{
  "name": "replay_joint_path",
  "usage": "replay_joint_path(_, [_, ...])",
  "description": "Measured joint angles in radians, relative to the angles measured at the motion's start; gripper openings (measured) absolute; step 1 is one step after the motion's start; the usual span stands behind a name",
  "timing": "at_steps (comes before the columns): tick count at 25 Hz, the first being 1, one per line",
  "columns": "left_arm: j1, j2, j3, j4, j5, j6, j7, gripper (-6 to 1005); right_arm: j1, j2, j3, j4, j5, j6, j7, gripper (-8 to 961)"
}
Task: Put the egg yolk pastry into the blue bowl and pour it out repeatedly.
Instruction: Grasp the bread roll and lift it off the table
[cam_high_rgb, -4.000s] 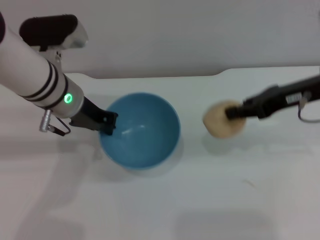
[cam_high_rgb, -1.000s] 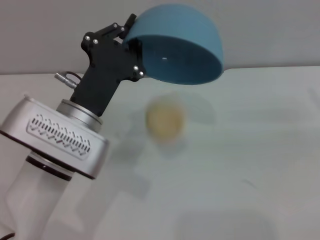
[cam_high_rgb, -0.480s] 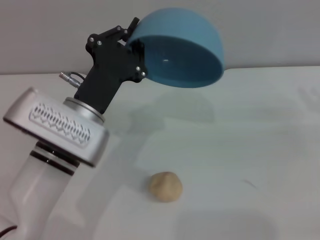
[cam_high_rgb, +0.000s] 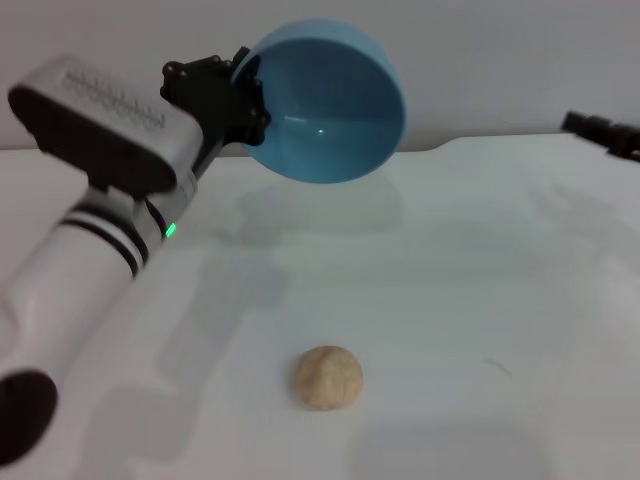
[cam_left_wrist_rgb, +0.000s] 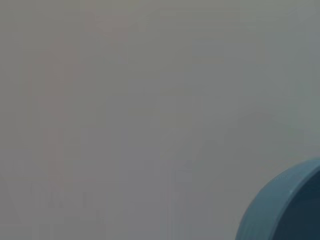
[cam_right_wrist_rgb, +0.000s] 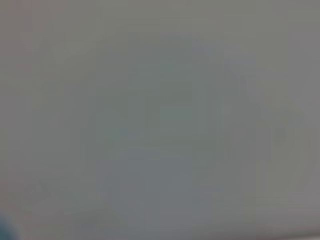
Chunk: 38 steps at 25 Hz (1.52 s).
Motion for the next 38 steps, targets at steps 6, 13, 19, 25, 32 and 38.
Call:
replay_joint_path(6, [-0.001, -0.002, -0.226, -0.153, -0.089, -0.424, -0.027, 6, 0.061, -0.025, -0.102, -0.008, -0.248, -0.077, 0.08, 418])
replay_joint_path(13, [-0.159, 0.002, -0.601, -0.041, -0.161, -1.004, -0.135, 6, 0.162, -0.014, -0.13, -0.012, -0.482, -0.152, 0.219, 417])
replay_joint_path(19, [-0.259, 0.006, -0.792, 0.09, -0.071, -1.28, -0.166, 6, 0.238, -0.002, -0.252, -0.061, -0.552, -0.245, 0.258, 416])
replay_joint_path(25, [-0.273, 0.009, -0.835, 0.063, 0.075, -1.424, -0.252, 7, 0.32, 0.035, -0.364, -0.103, -0.635, -0.301, 0.294, 415])
replay_joint_path(32, [-0.27, 0.009, -0.84, 0.055, 0.089, -1.447, -0.266, 8, 0.367, 0.068, -0.61, -0.098, -0.56, -0.286, 0.312, 413])
replay_joint_path(38, [-0.281, 0.009, -0.838, 0.061, 0.091, -1.449, -0.267, 10, 0.366, 0.069, -0.738, -0.093, -0.479, -0.241, 0.325, 412])
